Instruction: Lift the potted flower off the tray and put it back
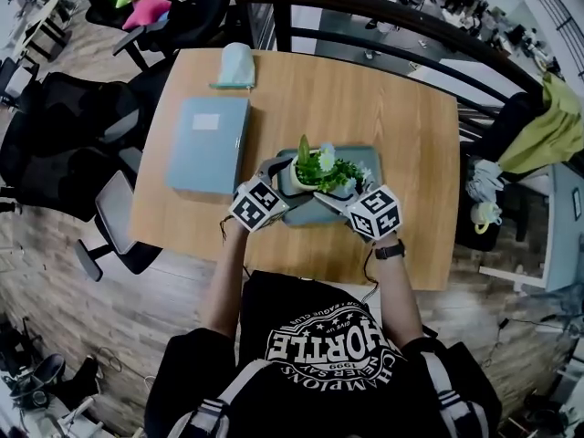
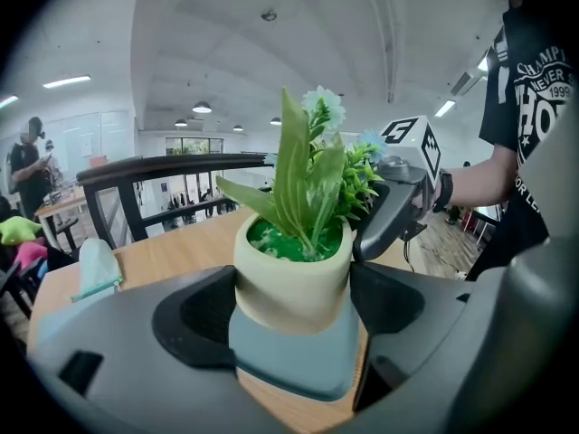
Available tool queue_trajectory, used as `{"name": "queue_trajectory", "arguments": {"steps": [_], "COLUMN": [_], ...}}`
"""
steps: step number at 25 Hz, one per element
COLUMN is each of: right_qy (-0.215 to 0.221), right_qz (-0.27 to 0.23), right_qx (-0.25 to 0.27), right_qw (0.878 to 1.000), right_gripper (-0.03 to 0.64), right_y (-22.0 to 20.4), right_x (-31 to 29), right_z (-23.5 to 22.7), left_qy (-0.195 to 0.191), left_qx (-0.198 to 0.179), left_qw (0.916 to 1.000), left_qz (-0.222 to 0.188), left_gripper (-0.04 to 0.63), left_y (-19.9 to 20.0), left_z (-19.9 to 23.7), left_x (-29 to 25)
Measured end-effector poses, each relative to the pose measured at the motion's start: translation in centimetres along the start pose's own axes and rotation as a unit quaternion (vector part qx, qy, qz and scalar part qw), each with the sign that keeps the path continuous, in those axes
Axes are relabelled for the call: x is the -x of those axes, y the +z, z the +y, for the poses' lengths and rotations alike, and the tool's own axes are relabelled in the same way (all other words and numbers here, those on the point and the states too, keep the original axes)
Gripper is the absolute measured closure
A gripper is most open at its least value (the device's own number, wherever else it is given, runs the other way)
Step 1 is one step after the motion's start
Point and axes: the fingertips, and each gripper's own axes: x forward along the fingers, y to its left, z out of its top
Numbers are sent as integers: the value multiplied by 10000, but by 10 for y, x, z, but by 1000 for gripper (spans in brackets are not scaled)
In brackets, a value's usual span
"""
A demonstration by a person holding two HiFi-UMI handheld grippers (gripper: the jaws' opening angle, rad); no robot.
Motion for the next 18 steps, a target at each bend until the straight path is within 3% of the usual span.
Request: {"name": "queue_trajectory", "arguments": {"steps": [9,18], "right_qy": [-91,-104], "right_qz": [601,798], "right_qx": [74,126], "right_qw": [9981,9967], "right_gripper": [206,206], "right_y": [-50,-68], "right_x": [-36,-59], "right_z": [-18,-34], "left_qy": [152,307], "left_qx": [-183,-155], "left_qw": [9975,9949], "left_qz": [669,948], "left_gripper": [192,192], "left_y": [-59,-81], "left_z": [10,25], "left_x": [-42,-61]}}
